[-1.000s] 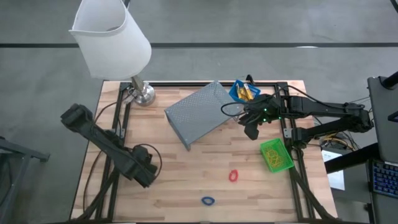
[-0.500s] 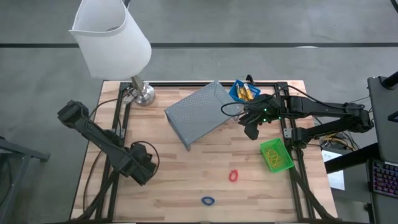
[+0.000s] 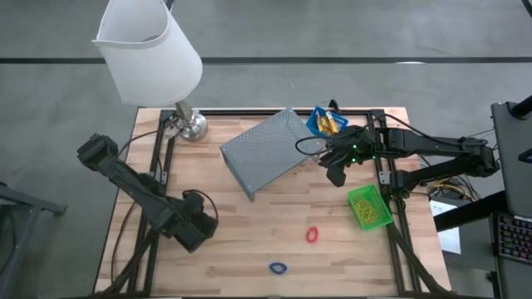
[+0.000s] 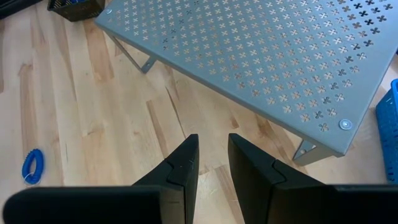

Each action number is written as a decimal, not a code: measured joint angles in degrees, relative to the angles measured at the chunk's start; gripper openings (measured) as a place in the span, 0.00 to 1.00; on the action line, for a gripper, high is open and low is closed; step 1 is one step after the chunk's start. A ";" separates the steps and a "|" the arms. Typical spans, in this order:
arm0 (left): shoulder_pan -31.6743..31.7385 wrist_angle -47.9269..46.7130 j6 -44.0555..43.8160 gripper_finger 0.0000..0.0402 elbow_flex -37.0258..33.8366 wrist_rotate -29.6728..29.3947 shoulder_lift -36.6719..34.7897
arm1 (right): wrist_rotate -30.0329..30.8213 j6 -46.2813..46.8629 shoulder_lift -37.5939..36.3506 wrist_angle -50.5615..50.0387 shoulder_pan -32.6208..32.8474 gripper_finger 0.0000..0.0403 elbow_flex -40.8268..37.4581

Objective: Pick & Place Office Desk Supplies
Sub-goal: Put the blue spring keychain into the black basket

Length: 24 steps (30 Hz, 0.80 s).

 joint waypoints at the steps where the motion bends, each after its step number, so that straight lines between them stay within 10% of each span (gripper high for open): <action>1: -0.07 0.52 0.97 0.35 0.84 -2.19 -0.02 | -0.01 0.00 0.00 0.00 -0.02 0.21 -0.01; 11: -0.05 25.65 27.88 0.36 1.97 -26.47 0.84 | 0.00 -0.02 0.00 0.02 -0.01 0.21 0.00; 24: 0.08 50.94 56.42 0.36 1.90 -25.73 8.98 | 0.00 0.00 0.00 0.02 0.00 0.21 0.00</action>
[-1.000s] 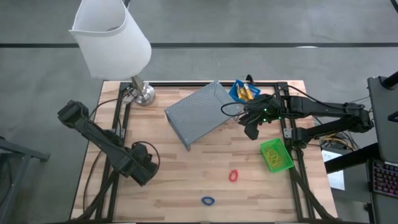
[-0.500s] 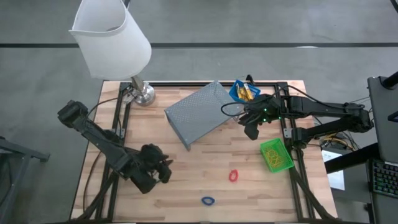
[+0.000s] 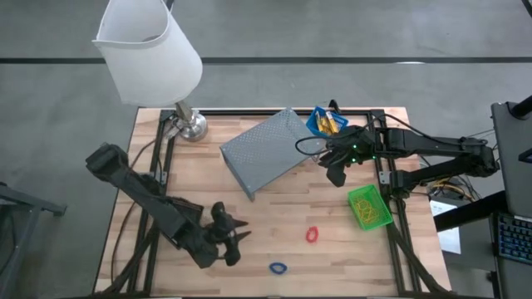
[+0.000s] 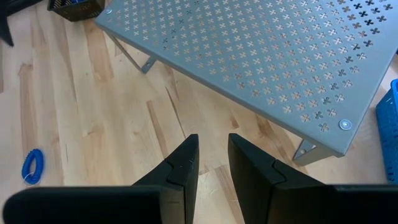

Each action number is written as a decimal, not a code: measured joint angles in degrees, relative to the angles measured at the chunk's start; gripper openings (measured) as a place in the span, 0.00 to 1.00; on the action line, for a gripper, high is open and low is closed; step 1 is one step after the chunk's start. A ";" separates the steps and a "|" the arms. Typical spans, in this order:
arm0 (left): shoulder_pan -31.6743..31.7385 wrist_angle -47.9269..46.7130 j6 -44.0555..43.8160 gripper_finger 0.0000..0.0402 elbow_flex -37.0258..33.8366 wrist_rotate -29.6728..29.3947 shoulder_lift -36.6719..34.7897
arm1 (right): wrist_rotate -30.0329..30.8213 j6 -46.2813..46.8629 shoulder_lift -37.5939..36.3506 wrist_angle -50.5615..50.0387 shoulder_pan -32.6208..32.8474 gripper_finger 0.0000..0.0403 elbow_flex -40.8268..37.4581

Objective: Pick & Place Office Desk Supplies
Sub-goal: Put the blue spring keychain into the black basket

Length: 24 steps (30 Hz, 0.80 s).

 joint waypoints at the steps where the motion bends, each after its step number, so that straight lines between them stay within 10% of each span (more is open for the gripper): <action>1: 0.00 1.76 1.35 0.36 0.00 0.02 0.89 | -0.01 0.00 0.00 -0.02 -0.01 0.21 0.00; 24: 0.40 35.07 19.94 0.36 1.89 15.39 17.70 | -0.01 0.00 0.00 -0.01 -0.01 0.21 0.00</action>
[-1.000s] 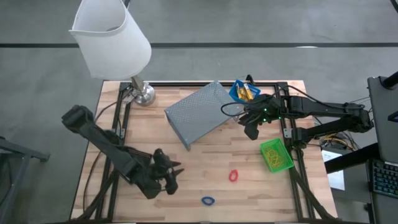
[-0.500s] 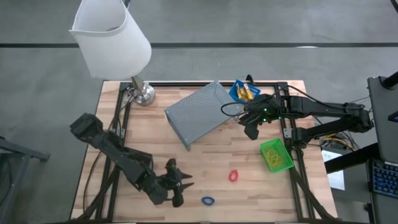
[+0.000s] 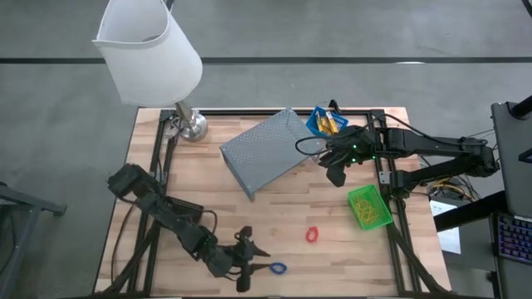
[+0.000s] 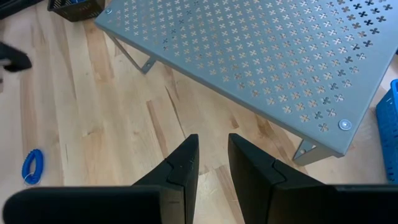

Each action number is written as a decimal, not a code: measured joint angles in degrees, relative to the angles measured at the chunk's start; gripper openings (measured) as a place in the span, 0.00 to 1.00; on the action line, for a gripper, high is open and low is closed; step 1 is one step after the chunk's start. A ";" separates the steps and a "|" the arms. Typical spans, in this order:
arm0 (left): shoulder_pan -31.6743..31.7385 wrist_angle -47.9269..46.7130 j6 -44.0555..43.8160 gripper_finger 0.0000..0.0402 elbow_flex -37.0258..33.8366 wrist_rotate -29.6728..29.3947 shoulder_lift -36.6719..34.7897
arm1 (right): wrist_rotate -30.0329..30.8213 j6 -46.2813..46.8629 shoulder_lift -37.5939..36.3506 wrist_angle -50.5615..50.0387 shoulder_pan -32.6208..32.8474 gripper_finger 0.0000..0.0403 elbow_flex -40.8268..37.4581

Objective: Pick & Place Office Desk Supplies
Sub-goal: Put the blue spring keychain into the black basket

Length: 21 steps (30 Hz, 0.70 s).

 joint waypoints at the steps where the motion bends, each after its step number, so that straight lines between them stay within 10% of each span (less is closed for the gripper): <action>1: 0.03 0.30 0.05 0.36 1.07 0.51 1.01 | 0.01 0.00 0.00 0.01 -0.01 0.21 0.00; 10: 0.02 -2.02 8.99 0.36 10.72 2.87 11.39 | 0.00 0.00 0.00 -0.01 0.01 0.21 0.00; 21: 2.07 -8.27 -6.32 0.36 13.26 2.07 14.17 | 0.01 -0.02 0.00 0.25 -0.01 0.21 -0.02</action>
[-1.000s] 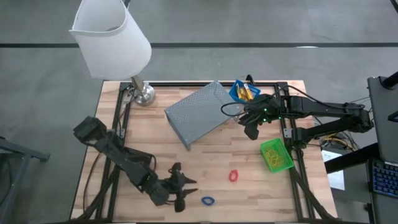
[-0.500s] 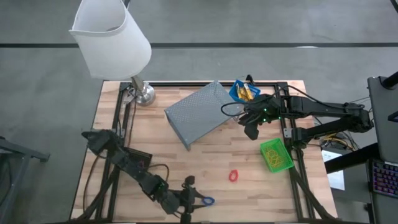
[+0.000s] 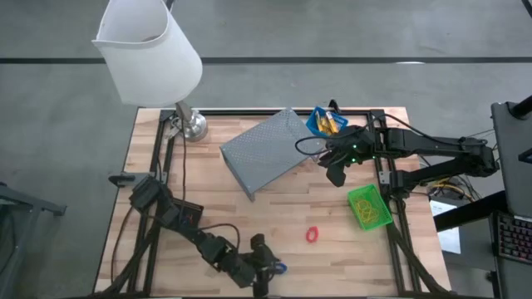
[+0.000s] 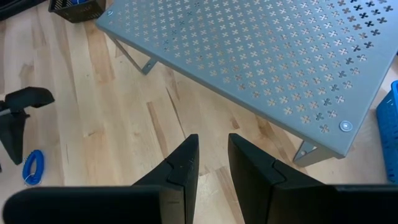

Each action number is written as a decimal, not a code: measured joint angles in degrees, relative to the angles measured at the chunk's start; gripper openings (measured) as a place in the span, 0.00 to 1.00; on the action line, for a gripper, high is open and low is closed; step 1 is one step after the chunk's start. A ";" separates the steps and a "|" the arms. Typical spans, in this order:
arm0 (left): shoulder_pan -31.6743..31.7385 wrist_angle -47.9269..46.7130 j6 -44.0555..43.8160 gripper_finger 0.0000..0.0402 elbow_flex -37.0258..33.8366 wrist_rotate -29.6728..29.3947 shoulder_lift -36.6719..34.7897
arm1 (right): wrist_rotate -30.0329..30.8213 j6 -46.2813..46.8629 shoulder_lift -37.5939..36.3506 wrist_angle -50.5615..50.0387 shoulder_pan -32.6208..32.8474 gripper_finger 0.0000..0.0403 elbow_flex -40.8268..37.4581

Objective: Pick & Place Office Desk Supplies
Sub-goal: Put the blue spring keychain into the black basket

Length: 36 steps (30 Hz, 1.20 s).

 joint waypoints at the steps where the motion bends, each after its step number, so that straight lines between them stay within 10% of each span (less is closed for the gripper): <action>1: -0.08 -0.02 -0.01 0.36 0.04 0.03 0.00 | -0.02 0.02 0.00 0.02 0.02 0.21 0.02; 36: -0.11 -5.54 -6.58 0.36 0.48 -1.48 4.57 | -0.01 0.01 0.00 0.07 0.02 0.21 0.01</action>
